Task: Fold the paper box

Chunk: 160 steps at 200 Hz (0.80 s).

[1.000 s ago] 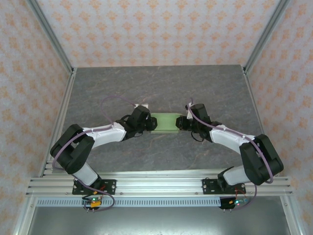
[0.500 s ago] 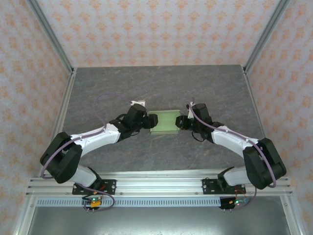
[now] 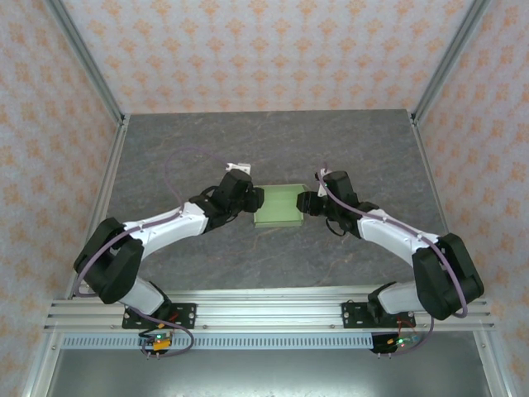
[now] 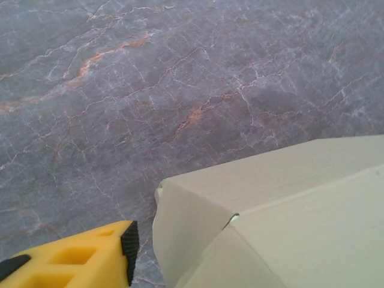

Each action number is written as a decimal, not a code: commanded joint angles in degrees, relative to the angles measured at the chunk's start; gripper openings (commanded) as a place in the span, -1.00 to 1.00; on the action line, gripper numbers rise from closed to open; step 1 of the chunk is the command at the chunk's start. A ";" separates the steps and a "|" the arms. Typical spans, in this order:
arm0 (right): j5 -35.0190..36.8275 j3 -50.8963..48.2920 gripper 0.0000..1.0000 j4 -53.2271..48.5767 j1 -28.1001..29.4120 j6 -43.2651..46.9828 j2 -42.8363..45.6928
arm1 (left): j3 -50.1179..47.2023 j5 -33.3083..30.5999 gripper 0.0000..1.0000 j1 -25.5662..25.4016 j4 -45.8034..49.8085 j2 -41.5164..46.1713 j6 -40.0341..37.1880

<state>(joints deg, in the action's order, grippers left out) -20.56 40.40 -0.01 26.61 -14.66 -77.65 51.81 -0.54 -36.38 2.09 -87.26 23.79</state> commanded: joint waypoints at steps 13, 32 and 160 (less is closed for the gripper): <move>2.04 3.32 -0.08 -0.61 0.37 3.15 -2.07 | 2.17 -2.09 -0.13 -0.25 0.38 -1.84 -1.39; 2.30 4.36 -0.13 -0.52 0.38 4.12 -3.81 | 2.82 -2.28 -0.21 -0.26 0.80 -2.68 -1.46; 5.85 5.46 -0.90 3.35 3.10 2.40 -8.54 | 10.08 0.64 -0.75 -0.18 6.72 -7.95 0.16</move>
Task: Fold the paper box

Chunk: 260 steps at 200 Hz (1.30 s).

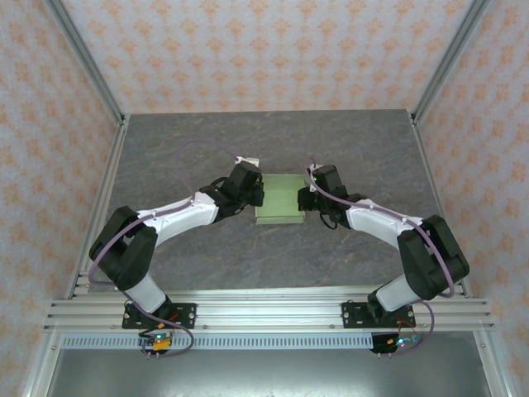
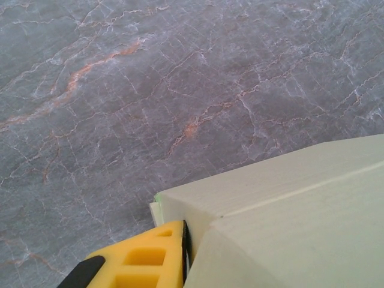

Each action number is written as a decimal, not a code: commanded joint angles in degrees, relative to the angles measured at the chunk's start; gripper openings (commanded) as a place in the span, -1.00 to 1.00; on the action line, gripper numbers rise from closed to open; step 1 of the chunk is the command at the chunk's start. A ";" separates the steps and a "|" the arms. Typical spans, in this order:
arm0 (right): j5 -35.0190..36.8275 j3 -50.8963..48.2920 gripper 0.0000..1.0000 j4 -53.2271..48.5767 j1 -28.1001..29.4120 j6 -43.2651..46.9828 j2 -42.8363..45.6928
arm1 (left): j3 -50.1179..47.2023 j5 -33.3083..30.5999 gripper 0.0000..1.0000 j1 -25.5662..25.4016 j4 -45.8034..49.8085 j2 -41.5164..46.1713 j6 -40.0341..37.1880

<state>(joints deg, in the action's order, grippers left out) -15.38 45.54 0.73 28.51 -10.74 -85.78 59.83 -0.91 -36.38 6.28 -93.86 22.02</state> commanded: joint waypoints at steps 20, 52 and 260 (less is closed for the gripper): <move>1.72 -0.59 -0.92 2.87 2.22 -1.90 -0.66 | 0.78 3.25 -0.75 -0.27 0.82 -2.09 4.46; 2.17 -2.61 -0.94 3.92 3.19 -2.79 -0.49 | -2.89 4.41 -0.75 -0.23 -2.73 -2.03 8.30; 2.94 -19.01 -0.37 6.72 5.85 -11.16 18.12 | -13.49 -4.14 -0.72 -3.61 -8.67 -1.85 5.50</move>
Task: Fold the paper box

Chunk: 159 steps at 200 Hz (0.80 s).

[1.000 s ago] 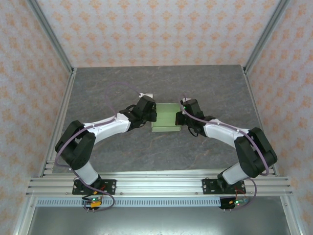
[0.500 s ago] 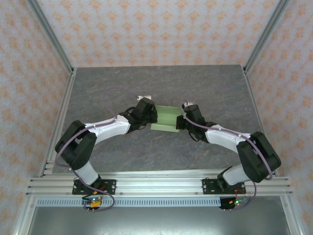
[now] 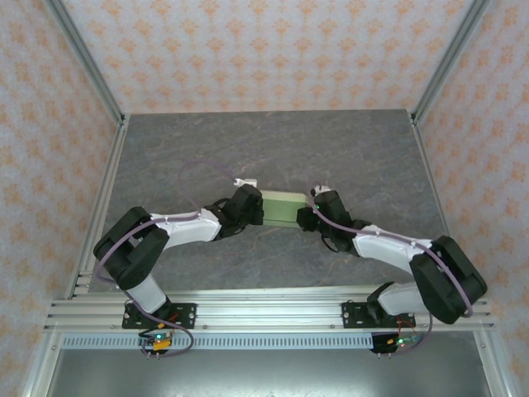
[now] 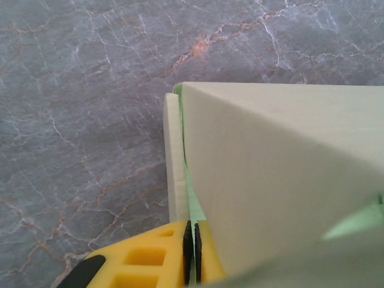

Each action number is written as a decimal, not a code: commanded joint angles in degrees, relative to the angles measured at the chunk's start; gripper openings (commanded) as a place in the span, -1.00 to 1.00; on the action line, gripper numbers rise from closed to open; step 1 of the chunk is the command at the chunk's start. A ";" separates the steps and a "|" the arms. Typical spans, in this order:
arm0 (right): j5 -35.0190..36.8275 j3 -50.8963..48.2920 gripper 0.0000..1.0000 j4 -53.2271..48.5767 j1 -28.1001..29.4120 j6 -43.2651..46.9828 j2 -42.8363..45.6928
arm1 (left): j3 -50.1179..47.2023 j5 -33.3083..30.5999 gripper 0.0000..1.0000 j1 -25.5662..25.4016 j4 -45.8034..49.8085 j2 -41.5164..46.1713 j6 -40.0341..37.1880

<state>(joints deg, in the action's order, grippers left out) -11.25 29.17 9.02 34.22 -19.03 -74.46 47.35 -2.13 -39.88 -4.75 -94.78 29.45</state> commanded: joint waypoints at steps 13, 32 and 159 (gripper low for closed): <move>-1.06 -4.35 -0.31 -3.35 0.15 -4.38 12.84 | -0.56 -2.92 -0.72 -0.11 2.94 -1.02 -2.18; -0.70 -6.28 -0.18 -6.92 0.15 -6.30 21.39 | -0.71 -2.81 -0.72 -0.11 2.98 -0.43 -2.29; 13.29 12.02 0.50 -20.70 -8.06 -38.54 17.53 | 0.94 4.14 -0.02 -0.11 9.30 13.90 0.82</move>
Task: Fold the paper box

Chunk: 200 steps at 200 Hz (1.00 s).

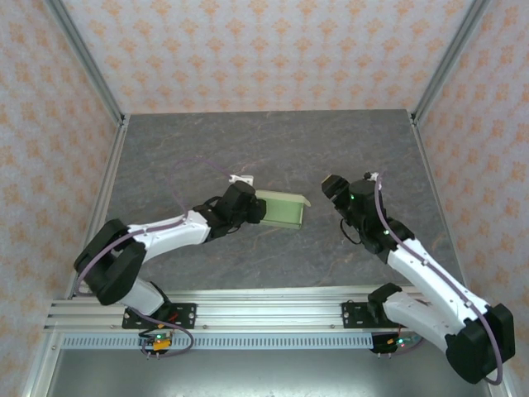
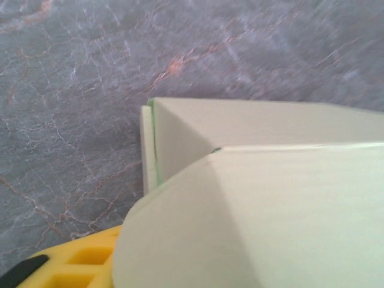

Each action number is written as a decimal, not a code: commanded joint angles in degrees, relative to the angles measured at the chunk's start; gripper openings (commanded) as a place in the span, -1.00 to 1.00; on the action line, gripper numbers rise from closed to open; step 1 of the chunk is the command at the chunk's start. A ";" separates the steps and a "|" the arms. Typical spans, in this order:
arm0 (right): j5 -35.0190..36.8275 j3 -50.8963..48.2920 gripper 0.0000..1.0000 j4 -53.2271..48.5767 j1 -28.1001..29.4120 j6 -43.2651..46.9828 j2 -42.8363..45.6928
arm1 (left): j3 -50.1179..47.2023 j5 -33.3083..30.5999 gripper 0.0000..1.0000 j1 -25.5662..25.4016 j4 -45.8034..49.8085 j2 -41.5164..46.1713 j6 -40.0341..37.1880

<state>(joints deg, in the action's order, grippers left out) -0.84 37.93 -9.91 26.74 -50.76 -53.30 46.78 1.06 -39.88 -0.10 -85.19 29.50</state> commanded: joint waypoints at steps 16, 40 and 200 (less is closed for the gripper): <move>3.33 5.79 0.51 -2.45 -1.01 -6.34 -7.29 | 2.60 0.79 0.06 -0.11 8.12 6.65 2.66; 1.40 10.65 0.52 -5.73 -1.60 -5.44 -13.63 | 2.93 -1.78 0.23 -0.08 11.66 10.92 4.08; -4.06 16.78 0.38 -12.23 2.79 14.00 -37.92 | 10.12 -5.03 0.62 5.01 11.89 -5.51 2.64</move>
<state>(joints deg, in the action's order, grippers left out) -7.09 57.89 -21.58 29.39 -40.47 -89.97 59.92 -6.35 -35.11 15.29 -89.95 31.44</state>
